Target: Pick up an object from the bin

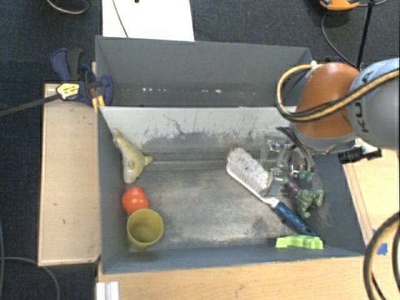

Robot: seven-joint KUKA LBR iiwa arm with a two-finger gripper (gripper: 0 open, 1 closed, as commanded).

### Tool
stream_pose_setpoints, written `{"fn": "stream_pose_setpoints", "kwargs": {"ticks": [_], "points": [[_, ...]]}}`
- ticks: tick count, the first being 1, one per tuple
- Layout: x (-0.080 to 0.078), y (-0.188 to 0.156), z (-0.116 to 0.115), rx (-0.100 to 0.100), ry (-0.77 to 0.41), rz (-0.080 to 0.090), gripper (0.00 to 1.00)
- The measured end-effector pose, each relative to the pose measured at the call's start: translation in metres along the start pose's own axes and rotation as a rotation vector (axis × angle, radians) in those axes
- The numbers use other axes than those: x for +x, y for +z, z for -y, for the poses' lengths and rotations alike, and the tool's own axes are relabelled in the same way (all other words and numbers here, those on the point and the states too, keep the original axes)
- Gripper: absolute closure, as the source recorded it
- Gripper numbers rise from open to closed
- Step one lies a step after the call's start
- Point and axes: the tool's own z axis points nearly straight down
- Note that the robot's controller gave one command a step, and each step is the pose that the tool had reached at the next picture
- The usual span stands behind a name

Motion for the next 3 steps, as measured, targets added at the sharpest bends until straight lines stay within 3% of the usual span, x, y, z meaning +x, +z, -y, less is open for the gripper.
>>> {"fn": "stream_pose_setpoints", "kwargs": {"ticks": [1, 2, 3], "points": [[-0.003, 0.047, -0.002, 0.000, 0.210, 0.001, 0.00], [0.005, 0.057, 0.000, 0.000, 0.231, -0.009, 1.00], [0.006, 0.057, 0.000, 0.000, 0.230, -0.009, 1.00]]}}
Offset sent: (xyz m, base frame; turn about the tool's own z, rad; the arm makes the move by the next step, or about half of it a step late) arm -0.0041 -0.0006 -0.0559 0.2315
